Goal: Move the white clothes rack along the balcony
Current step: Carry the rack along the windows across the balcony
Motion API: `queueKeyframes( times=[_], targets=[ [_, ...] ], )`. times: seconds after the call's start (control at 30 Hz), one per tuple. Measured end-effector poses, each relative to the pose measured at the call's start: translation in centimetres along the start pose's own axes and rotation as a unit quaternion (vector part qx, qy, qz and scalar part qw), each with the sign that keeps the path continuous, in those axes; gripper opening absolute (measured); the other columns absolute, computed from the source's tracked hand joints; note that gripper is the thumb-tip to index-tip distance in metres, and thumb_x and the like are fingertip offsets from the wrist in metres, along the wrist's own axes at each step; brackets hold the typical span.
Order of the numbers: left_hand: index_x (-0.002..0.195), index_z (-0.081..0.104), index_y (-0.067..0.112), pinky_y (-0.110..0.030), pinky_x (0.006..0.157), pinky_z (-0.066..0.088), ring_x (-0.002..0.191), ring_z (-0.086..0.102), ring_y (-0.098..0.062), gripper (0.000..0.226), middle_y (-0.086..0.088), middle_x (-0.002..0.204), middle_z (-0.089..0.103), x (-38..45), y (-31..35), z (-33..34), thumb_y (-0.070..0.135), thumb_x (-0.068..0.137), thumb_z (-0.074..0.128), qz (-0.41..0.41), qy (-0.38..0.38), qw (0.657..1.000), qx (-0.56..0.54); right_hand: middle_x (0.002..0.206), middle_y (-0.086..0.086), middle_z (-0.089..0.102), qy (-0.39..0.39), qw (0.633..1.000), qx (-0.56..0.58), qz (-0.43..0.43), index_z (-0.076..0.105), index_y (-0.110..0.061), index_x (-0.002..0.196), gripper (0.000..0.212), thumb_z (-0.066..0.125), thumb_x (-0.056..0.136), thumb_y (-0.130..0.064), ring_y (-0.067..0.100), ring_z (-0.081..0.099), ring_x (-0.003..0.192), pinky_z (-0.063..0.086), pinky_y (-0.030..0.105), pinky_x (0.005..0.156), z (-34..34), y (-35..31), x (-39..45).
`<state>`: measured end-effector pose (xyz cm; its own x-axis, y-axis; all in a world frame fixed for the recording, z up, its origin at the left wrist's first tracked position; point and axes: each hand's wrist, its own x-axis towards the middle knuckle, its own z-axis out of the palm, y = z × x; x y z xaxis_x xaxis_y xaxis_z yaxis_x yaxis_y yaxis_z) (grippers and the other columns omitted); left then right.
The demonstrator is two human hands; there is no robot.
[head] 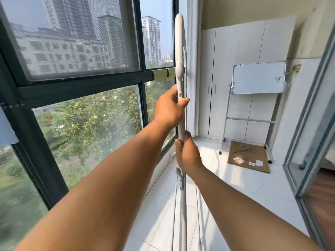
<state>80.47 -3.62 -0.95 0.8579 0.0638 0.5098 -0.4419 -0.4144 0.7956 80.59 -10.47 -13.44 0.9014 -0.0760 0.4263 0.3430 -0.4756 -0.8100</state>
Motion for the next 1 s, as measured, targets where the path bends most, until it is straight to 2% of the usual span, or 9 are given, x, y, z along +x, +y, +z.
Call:
queueKeyframes(
  times=[0.07,0.17,0.27,0.37,0.47,0.6,0.7,0.8,1.0],
  targets=[
    [0.113,0.063,0.01,-0.052,0.094,0.052,0.09,0.064,-0.032,0.026,-0.015,0.094,0.069,1.4,-0.7,0.4,0.017,0.089,0.061,0.003,-0.004,1.0,-0.002,0.092,0.013,0.06,0.0,1.0,0.004,0.018,0.042,-0.008,0.119,0.027,0.039,0.095,-0.021,0.033,0.06,0.089,0.036,0.027,0.068,0.2,0.2,1.2],
    [0.115,0.062,0.008,-0.052,0.097,0.05,0.104,0.065,-0.037,0.028,-0.02,0.106,0.071,2.9,-1.8,1.0,0.017,0.089,0.061,0.001,-0.016,1.0,-0.01,0.093,0.006,0.056,0.004,0.999,-0.005,0.035,0.045,-0.011,0.111,0.021,0.04,0.094,-0.021,0.028,0.058,0.085,0.039,0.026,0.068,0.5,0.6,2.5],
    [0.118,0.062,0.009,-0.05,0.1,0.049,0.11,0.064,-0.035,0.03,-0.017,0.111,0.072,4.9,-2.9,1.6,0.016,0.089,0.061,0.001,-0.034,0.999,-0.038,0.079,0.003,0.054,0.012,0.998,-0.042,0.043,0.037,-0.02,0.093,0.003,0.039,0.095,-0.021,0.016,0.051,0.058,0.037,0.019,0.042,1.0,1.3,4.2],
    [0.125,0.061,0.015,-0.048,0.098,0.052,0.11,0.066,-0.032,0.036,-0.012,0.114,0.072,7.0,-4.1,2.3,0.018,0.089,0.062,0.007,-0.048,0.998,-0.049,0.08,0.005,0.054,0.024,0.998,-0.051,0.04,0.035,-0.019,0.092,0.008,0.043,0.094,-0.016,0.014,0.048,0.052,0.033,0.018,0.035,1.4,2.0,6.1],
    [0.12,0.062,0.019,-0.049,0.097,0.052,0.107,0.066,-0.031,0.032,-0.008,0.113,0.073,8.3,-4.8,3.1,0.022,0.088,0.061,0.008,-0.052,0.997,-0.049,0.077,-0.002,0.055,0.025,0.997,-0.052,0.055,0.039,-0.021,0.095,0.009,0.046,0.093,-0.016,0.018,0.052,0.062,0.034,0.02,0.041,1.6,3.0,7.6],
    [0.114,0.062,0.016,-0.05,0.098,0.051,0.106,0.066,-0.032,0.026,-0.008,0.108,0.074,10.4,-5.9,4.2,0.021,0.088,0.06,0.012,-0.055,0.997,-0.057,0.071,-0.011,0.055,0.021,0.996,-0.01,0.087,0.044,-0.026,0.103,0.016,0.044,0.093,-0.013,0.007,0.055,0.059,0.034,0.007,0.033,2.0,4.5,9.5],
    [0.114,0.062,0.017,-0.05,0.095,0.052,0.095,0.065,-0.03,0.025,-0.004,0.1,0.073,11.8,-6.5,5.0,0.021,0.089,0.06,0.017,-0.061,0.996,-0.059,0.083,0.002,0.062,0.011,0.995,-0.028,0.094,0.037,-0.024,0.095,0.011,0.043,0.093,-0.015,0.019,0.06,0.068,0.041,0.021,0.049,2.2,5.5,11.0],
    [0.117,0.063,0.018,-0.049,0.095,0.053,0.088,0.061,-0.023,0.028,-0.004,0.098,0.071,13.4,-7.2,5.9,0.02,0.089,0.06,0.021,-0.066,0.995,-0.076,0.101,0.005,0.064,-0.008,0.996,-0.034,0.085,0.034,-0.023,0.093,0.018,0.04,0.09,-0.006,0.022,0.06,0.081,0.041,0.024,0.068,2.3,6.9,12.6],
    [0.121,0.061,0.018,-0.05,0.098,0.051,0.107,0.065,-0.032,0.031,-0.009,0.11,0.073,17.3,-8.4,8.4,0.019,0.09,0.058,0.009,-0.066,0.996,-0.063,0.1,0.003,0.063,-0.01,0.996,-0.011,0.084,0.039,-0.028,0.096,0.025,0.04,0.089,-0.004,0.018,0.058,0.075,0.042,0.015,0.046,2.3,9.6,17.0]
  ],
)
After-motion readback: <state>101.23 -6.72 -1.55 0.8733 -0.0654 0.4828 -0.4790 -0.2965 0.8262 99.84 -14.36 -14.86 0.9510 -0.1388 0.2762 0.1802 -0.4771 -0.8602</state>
